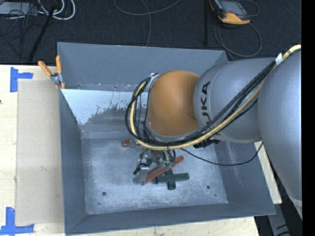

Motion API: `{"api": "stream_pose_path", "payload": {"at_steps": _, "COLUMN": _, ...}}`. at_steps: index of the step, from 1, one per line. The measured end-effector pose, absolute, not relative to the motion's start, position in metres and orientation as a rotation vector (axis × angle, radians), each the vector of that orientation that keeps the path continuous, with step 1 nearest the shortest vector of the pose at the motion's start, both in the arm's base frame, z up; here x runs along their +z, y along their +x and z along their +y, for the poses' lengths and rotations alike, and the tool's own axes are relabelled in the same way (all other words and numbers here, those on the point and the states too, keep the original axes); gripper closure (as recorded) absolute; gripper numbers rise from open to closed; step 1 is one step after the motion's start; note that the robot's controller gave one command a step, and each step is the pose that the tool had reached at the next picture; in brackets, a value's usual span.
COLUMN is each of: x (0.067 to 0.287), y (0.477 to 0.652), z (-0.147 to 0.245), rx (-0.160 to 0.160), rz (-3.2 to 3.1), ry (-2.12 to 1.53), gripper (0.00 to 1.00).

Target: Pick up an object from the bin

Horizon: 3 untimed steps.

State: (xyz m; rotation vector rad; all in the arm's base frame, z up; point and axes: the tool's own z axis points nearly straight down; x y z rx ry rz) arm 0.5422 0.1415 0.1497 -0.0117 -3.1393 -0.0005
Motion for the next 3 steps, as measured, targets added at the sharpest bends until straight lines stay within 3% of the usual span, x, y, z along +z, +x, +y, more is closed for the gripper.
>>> {"api": "stream_pose_path", "payload": {"at_steps": 1, "x": 0.067, "y": 0.574, "z": 0.076, "rx": 0.0, "rz": -3.136, "ry": 0.062, "gripper": 0.0}}
{"api": "stream_pose_path", "payload": {"at_steps": 2, "x": 0.072, "y": 0.575, "z": 0.079, "rx": -0.003, "rz": -3.141, "ry": 0.065, "gripper": 1.0}}
{"api": "stream_pose_path", "payload": {"at_steps": 3, "x": 0.265, "y": 0.595, "z": 0.066, "rx": 0.001, "rz": -3.074, "ry": 0.688, "gripper": 1.0}}
